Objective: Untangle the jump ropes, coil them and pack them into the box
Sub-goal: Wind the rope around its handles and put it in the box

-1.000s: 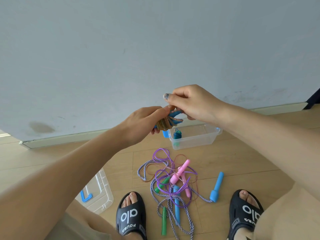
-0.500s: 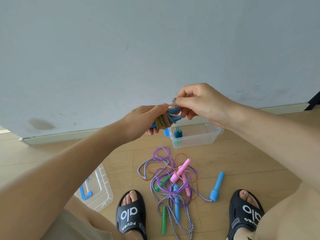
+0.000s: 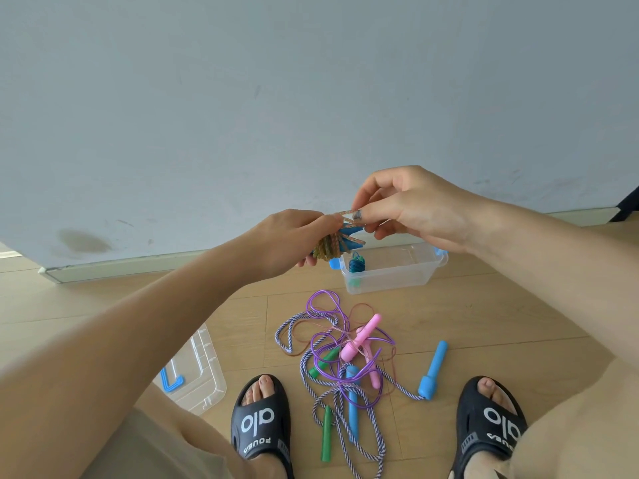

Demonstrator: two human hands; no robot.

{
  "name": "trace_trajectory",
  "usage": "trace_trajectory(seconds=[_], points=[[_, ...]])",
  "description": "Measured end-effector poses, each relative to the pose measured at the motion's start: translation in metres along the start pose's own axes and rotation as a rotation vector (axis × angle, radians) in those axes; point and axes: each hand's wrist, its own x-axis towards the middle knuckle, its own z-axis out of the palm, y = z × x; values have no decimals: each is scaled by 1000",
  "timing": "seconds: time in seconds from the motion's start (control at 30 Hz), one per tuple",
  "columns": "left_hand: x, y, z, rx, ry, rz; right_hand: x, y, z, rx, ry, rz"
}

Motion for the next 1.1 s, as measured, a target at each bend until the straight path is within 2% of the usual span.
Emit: trace_trajectory(seconds=[0.2,0.3,0.53,0.7,0.97,1.1], points=[[1,3,4,39,35,-35,-6,-2,2,-220,31,-83],[3,4,6,24,48,-60,-8,-2,-1,-236,54,-122],[3,5,9,2,86,5,-9,9,3,-467,124,-269],[3,8,11,-73,82,36,-9,10,6,-543,211,-398],[-1,12,10,-59,95,115,-7,13,12,-656,296,-559],[-1,10,10,-39,95,148,-7,11,11,-624,260,-544]])
